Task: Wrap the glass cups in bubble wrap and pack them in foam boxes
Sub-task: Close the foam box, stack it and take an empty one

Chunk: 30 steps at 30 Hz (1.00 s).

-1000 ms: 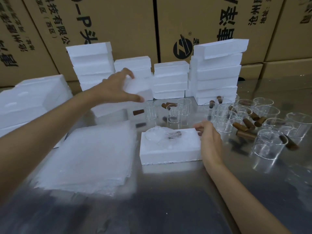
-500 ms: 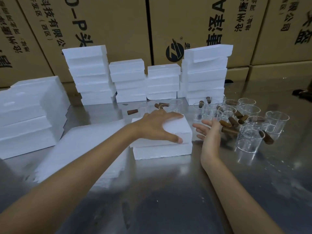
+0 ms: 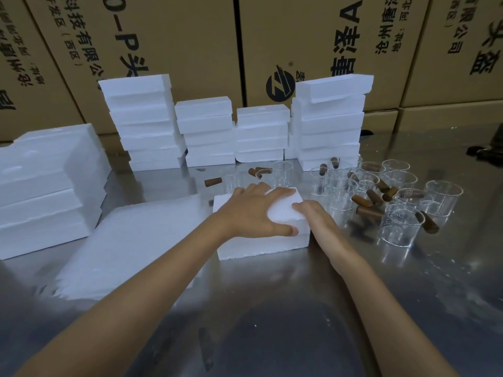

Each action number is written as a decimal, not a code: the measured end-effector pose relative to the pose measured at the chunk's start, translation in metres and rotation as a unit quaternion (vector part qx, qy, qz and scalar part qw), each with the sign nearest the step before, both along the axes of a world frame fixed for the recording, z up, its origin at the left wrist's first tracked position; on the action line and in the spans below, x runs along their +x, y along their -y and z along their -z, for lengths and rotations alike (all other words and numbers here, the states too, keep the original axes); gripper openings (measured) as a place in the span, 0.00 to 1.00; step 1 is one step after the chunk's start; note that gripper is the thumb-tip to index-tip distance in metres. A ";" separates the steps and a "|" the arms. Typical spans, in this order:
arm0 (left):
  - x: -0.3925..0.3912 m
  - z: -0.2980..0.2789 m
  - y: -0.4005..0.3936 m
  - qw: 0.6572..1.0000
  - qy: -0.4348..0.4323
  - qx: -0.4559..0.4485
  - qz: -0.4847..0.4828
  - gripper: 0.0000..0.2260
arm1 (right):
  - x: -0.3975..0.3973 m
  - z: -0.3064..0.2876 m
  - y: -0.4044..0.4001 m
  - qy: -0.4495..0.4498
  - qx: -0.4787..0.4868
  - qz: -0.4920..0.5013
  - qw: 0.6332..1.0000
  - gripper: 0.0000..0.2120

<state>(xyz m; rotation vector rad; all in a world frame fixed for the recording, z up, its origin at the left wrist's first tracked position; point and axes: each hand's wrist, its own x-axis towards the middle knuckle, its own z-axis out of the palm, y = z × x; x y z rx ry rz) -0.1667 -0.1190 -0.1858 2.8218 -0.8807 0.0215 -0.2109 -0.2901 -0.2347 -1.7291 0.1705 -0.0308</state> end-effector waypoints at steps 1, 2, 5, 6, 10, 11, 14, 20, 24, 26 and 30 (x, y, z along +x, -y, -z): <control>0.000 0.001 0.000 1.000 0.005 -0.001 0.000 0.39 | 0.000 0.000 0.000 -0.002 0.000 -0.001 1.000 0.16; 0.000 0.001 0.000 1.000 0.010 0.001 0.002 0.39 | 0.000 0.000 -0.001 -0.007 -0.002 -0.002 1.000 0.16; -0.002 0.003 0.000 0.999 0.027 0.032 0.011 0.45 | 0.000 0.000 -0.003 -0.014 -0.004 -0.010 1.000 0.17; -0.002 0.003 0.000 0.999 0.033 0.039 0.013 0.46 | -0.001 0.001 -0.003 -0.009 -0.004 -0.013 1.000 0.20; -0.001 0.000 -0.002 0.998 0.030 0.032 0.034 0.46 | 0.010 -0.001 -0.006 0.004 0.002 -0.024 1.000 0.18; -0.001 -0.001 -0.003 0.998 0.024 0.029 0.040 0.46 | 0.012 -0.001 -0.005 0.009 0.002 -0.024 1.000 0.16; -0.004 -0.003 -0.005 0.998 0.014 0.028 0.053 0.46 | 0.004 -0.001 -0.004 0.018 0.007 -0.020 1.000 0.19; -0.007 -0.002 -0.003 0.998 0.013 0.034 0.050 0.47 | -0.008 -0.002 -0.002 0.032 0.000 -0.031 0.999 0.30; -0.008 -0.003 -0.004 0.997 0.017 0.043 0.060 0.48 | -0.013 -0.004 0.013 0.013 -0.062 -0.132 0.989 0.45; -0.009 -0.005 -0.004 0.996 0.024 0.048 0.067 0.48 | -0.012 -0.002 0.018 0.012 -0.082 -0.178 0.981 0.51; -0.014 -0.007 -0.008 0.995 0.011 0.071 0.066 0.46 | -0.011 0.001 0.023 0.024 -0.101 -0.170 0.980 0.53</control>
